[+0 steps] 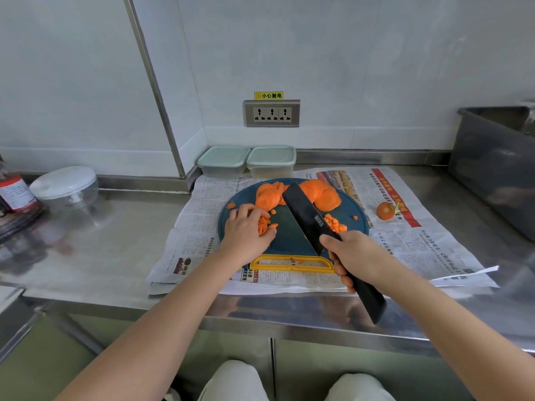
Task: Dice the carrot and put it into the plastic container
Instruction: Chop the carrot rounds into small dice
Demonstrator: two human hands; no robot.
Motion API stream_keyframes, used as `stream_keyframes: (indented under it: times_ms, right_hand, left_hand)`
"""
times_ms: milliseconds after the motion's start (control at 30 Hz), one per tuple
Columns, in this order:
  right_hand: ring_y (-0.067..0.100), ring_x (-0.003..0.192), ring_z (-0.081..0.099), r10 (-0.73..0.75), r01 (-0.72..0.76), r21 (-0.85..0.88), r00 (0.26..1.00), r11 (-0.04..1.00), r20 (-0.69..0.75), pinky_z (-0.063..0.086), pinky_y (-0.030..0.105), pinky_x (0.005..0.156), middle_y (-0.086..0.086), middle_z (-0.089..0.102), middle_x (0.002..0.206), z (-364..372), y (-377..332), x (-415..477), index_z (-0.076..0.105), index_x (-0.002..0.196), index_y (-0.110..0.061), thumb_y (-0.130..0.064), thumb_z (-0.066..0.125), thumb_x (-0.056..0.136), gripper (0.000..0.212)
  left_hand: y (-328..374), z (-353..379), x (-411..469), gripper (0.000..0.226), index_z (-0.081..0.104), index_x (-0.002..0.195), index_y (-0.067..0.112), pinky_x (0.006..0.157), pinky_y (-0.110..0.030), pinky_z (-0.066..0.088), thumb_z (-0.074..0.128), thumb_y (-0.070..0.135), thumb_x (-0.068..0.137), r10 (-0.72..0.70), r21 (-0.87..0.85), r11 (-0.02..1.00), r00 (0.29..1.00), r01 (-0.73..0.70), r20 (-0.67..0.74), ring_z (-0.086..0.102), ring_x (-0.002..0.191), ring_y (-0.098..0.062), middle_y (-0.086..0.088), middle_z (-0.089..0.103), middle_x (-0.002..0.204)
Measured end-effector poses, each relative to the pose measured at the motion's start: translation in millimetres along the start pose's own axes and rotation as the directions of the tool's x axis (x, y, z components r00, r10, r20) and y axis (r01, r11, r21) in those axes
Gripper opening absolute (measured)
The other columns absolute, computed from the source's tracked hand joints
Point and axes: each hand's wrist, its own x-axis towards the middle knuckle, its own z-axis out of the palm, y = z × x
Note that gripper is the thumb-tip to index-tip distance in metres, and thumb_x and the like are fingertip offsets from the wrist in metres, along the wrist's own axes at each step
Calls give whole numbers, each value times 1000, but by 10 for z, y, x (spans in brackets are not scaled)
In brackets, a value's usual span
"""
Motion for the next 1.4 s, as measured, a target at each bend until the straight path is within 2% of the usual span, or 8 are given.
stream_keyframes:
  times_ms: [167,267,333,600,700,867,1167,1400]
  right_hand:
    - [14,35,44,-87,79,-167,995,983,-39,43,25,40,6,48,54,6,40,-32,48,78,-8,-36,39,101,37]
    - [11,41,47,-201,160,-339,975,927,-92,38,20,41,4,49,58,46,10,10,45,72,-13,-42,35,101,42]
    - [11,48,47,-265,198,-415,958,888,-111,34,18,43,1,48,61,80,-15,84,44,69,-16,-42,35,101,43]
    - [11,49,44,-271,203,-458,958,865,-88,34,22,44,0,46,61,256,-43,233,45,69,-16,-41,35,102,43]
    - [13,48,45,-266,193,-435,957,880,-113,41,27,45,2,47,61,236,-77,232,46,70,-14,-42,34,102,44]
    - [18,47,49,-208,139,-416,970,899,-126,53,36,51,8,50,65,176,-131,217,56,94,-2,-44,30,101,49]
    - [14,49,46,-247,174,-432,962,885,-117,48,33,52,5,49,65,216,-80,237,55,88,-4,-42,33,102,46]
    - [14,52,48,-232,160,-424,965,892,-125,45,30,52,4,50,64,201,-40,211,55,83,-7,-42,34,102,45]
  left_hand:
    - [-19,-43,-67,64,40,135,17,106,-35,29,60,52,85,14,-63,998,1000,-15,-16,33,130,-25,-4,41,135]
    - [2,-44,-167,94,20,147,9,114,-42,19,53,67,81,-114,92,988,990,121,-77,20,138,-30,-12,25,149]
    - [69,-6,-231,97,11,149,5,113,-41,19,46,68,84,-190,121,972,978,199,-83,21,137,-32,-16,22,150]
    - [35,17,-80,60,38,133,8,102,-34,27,49,51,92,-59,55,997,998,60,-25,31,122,-28,-12,40,131]
    - [-18,16,-61,63,35,138,17,103,-34,28,52,52,89,-21,-1,1000,1000,21,-4,28,124,-27,-9,39,132]
    - [15,12,-69,59,36,139,37,100,-34,32,53,58,87,-26,-17,1000,1000,26,-15,28,123,-28,-6,38,130]
    - [-6,17,-20,38,51,127,34,105,-37,25,51,48,92,88,-12,996,996,-87,22,30,125,-25,3,43,134]
    - [-56,26,-15,22,57,96,21,93,-34,35,58,42,90,143,-88,985,989,-147,-45,41,109,-21,4,53,111]
